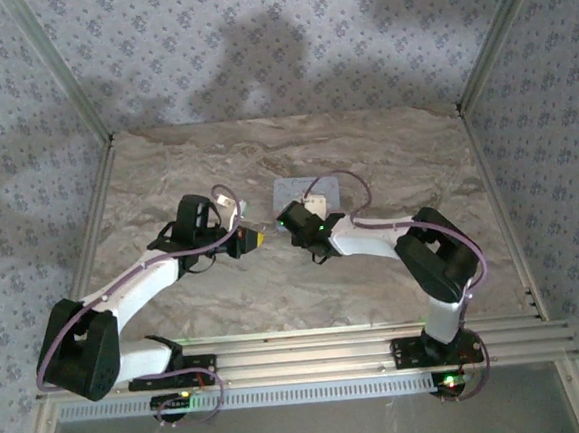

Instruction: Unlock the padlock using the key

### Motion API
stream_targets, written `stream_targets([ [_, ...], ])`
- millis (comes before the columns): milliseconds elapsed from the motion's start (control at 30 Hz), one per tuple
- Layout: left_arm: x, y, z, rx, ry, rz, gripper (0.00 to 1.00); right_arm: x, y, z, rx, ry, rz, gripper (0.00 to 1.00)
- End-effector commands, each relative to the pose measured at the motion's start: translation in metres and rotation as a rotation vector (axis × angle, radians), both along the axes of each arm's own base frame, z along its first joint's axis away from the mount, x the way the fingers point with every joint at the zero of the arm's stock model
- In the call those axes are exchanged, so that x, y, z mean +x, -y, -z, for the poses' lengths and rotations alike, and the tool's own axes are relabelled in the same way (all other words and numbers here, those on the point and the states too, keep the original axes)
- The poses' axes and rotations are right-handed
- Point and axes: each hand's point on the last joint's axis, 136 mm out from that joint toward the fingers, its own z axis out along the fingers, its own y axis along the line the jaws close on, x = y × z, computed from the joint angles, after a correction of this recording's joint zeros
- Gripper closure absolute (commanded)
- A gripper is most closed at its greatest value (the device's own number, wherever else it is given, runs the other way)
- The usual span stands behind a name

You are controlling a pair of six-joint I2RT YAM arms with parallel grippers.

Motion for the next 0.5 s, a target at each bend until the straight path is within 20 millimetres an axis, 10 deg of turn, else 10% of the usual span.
stream_targets([
  [0,-0.002,0.000,0.007,0.008,-0.018,0.004,1.00,0.013,-0.003,-0.003,-0.020,0.051,0.048,0.51],
  [467,-0.005,0.000,0.011,0.007,-0.031,0.012,1.00,0.026,-0.003,0.012,-0.086,0.078,0.076,0.56],
])
